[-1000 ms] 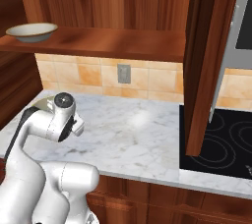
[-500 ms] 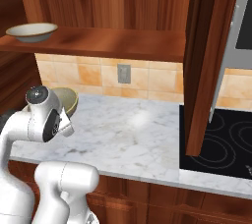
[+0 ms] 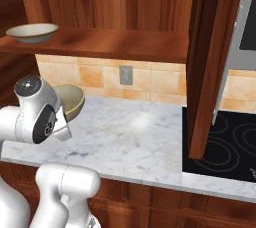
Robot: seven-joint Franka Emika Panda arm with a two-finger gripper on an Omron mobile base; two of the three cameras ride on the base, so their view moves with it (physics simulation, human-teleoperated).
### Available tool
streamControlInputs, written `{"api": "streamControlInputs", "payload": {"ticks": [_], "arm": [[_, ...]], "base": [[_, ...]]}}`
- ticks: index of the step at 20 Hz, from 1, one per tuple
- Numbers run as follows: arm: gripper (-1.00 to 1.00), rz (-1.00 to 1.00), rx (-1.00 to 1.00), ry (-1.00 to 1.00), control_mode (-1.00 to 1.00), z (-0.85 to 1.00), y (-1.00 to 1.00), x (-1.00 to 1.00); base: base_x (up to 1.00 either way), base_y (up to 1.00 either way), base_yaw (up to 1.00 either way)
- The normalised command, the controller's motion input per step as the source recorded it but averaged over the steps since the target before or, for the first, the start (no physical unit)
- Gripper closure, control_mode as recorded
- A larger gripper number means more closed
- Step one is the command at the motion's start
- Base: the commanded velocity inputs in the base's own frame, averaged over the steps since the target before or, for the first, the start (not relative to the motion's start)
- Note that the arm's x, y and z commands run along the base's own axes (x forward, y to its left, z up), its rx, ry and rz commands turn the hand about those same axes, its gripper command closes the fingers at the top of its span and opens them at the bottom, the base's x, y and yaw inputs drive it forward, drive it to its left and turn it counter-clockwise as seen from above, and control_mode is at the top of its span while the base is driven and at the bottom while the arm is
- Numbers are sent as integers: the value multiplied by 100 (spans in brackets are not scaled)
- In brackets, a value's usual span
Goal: Open the cabinet. Pick the bowls from the counter and place them in the cabinet. Then close the cabinet.
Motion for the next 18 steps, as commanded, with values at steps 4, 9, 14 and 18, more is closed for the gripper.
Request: {"api": "streamControlInputs", "payload": {"ticks": [4,9,14,18], "arm": [[100,-3,4,-1,-100,27,-29,-82],[100,-7,0,0,-100,30,-13,-59],[100,-23,0,0,-100,33,-22,-53],[100,-29,0,0,-100,50,-22,-45]], "base": [[0,0,0],[0,0,0],[0,0,0],[0,0,0]]}}
